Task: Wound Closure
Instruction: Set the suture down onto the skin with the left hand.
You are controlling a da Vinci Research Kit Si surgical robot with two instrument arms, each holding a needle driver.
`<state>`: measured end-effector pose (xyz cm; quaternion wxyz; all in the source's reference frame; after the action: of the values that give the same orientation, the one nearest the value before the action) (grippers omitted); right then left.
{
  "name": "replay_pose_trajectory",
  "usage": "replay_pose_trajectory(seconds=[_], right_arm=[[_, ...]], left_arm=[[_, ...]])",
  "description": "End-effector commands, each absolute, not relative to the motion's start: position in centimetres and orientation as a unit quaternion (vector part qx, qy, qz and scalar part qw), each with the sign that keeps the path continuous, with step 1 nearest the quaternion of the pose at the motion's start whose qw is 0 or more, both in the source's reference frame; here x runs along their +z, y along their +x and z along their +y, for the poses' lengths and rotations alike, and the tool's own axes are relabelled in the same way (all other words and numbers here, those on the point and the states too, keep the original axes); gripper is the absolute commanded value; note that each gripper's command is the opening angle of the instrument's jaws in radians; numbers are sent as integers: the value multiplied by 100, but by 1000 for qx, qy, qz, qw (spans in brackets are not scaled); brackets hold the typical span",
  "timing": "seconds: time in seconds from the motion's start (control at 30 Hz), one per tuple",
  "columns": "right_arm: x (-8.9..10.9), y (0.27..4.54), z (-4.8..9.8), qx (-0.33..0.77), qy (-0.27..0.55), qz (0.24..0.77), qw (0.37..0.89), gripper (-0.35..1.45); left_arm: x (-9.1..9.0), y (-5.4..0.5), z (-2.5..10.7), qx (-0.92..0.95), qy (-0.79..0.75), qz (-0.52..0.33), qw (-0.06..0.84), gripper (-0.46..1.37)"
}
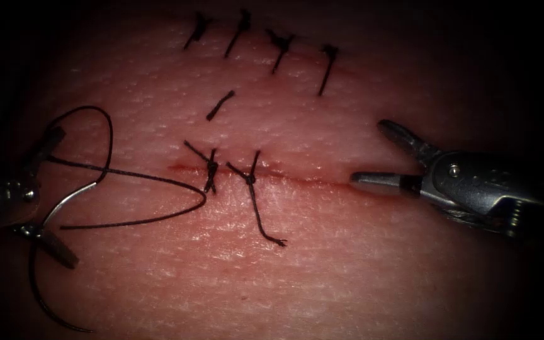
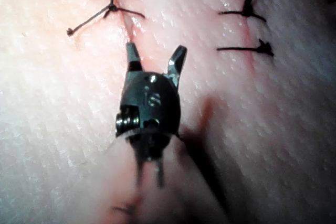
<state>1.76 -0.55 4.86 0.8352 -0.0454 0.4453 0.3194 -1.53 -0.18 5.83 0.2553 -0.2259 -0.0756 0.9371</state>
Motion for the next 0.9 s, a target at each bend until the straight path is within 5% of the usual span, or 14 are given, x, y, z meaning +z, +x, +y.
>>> replay_pose_trajectory(seconds=[0.03, 0.33, 0.6, 0.9], right_arm=[[487, 176, -55, 317, -42, 446, 836, 143], [487, 178, -58, 316, -42, 446, 836, 143], [488, 182, -59, 316, -41, 447, 836, 143], [488, 182, -59, 315, -40, 448, 836, 143]], left_arm=[[589, -147, -20, 935, -233, -79, 256, 136], [632, -98, -28, 932, -214, -82, 282, 136], [581, -96, 26, 807, -478, 18, 345, 136], [452, -124, 104, 745, -571, 19, 345, 136]])
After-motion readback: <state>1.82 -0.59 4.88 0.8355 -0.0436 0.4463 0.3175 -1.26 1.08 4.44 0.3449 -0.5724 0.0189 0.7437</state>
